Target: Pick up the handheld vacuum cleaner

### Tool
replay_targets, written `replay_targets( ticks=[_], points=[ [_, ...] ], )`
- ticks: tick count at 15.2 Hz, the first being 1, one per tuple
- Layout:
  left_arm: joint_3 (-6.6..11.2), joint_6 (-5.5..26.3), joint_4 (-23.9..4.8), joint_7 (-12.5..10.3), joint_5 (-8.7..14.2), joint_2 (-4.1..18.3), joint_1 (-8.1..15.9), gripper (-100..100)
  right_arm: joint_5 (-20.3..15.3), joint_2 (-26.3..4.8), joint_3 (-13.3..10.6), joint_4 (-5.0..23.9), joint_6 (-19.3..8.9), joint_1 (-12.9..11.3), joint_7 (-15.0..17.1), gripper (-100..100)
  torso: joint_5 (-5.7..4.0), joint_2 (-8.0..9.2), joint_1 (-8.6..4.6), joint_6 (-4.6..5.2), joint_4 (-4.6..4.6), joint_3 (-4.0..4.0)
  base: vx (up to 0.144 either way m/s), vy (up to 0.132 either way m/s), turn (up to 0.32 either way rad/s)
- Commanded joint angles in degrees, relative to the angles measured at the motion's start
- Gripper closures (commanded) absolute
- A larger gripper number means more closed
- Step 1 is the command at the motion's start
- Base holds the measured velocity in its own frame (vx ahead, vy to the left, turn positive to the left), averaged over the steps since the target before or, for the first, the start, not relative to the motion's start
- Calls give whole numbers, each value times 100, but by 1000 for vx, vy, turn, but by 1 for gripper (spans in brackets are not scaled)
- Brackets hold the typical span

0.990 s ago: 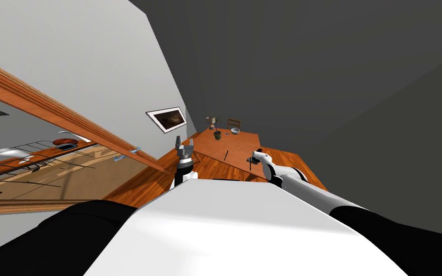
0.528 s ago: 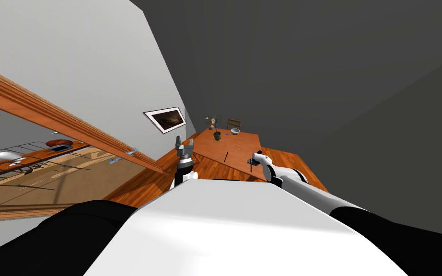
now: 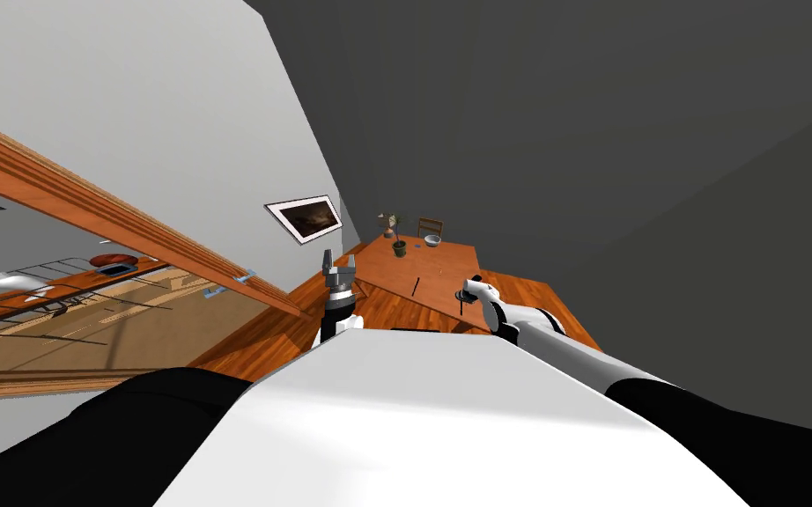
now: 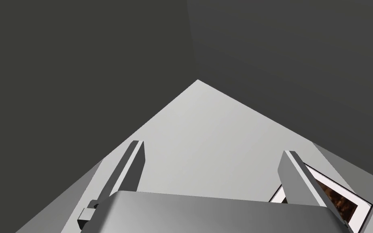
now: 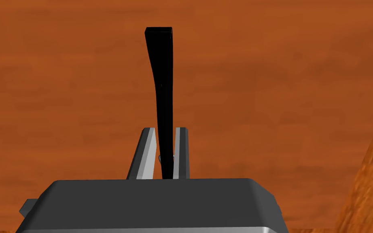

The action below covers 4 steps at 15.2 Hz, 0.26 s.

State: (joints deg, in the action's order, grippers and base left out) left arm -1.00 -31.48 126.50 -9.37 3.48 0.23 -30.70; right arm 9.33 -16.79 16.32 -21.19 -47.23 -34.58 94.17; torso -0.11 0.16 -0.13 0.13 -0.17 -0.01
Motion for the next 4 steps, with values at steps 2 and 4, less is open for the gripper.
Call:
replay_targets(
  ticks=[2,4],
  points=[
    [0,0,0,0,0,0,0,0,-30,-21,-29,-158,-242,-70,113,100,1,1,1,-2,1,1,-52,-4,21],
    [0,0,0,0,0,0,1,0,-17,-30,-21,-204,-247,-38,84,100,3,9,4,-3,5,6,-60,-4,38]
  ],
)
